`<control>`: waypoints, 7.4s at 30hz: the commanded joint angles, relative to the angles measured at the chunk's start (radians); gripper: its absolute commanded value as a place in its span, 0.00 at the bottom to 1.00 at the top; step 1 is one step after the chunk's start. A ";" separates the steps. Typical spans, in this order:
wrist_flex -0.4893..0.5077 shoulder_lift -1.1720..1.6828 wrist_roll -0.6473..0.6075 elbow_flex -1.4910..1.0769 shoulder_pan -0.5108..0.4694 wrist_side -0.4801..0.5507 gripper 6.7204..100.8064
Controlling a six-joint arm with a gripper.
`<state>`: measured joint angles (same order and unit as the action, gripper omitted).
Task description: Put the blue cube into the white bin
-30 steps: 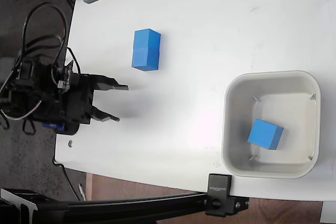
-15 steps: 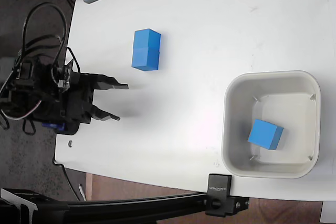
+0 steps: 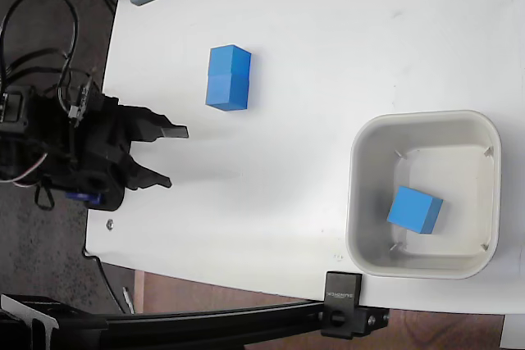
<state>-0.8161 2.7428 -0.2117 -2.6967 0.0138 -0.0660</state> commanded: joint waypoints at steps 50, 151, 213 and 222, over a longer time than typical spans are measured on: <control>-0.574 -0.927 -0.945 0.765 0.255 0.115 0.99; 1.095 -1.250 -0.109 0.765 -0.126 0.060 0.99; 0.038 0.311 0.339 -0.298 0.124 -0.184 0.99; 0.038 0.311 0.339 -0.298 0.124 -0.184 0.99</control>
<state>-0.7900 3.0311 0.1289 -3.0204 0.1442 -0.2592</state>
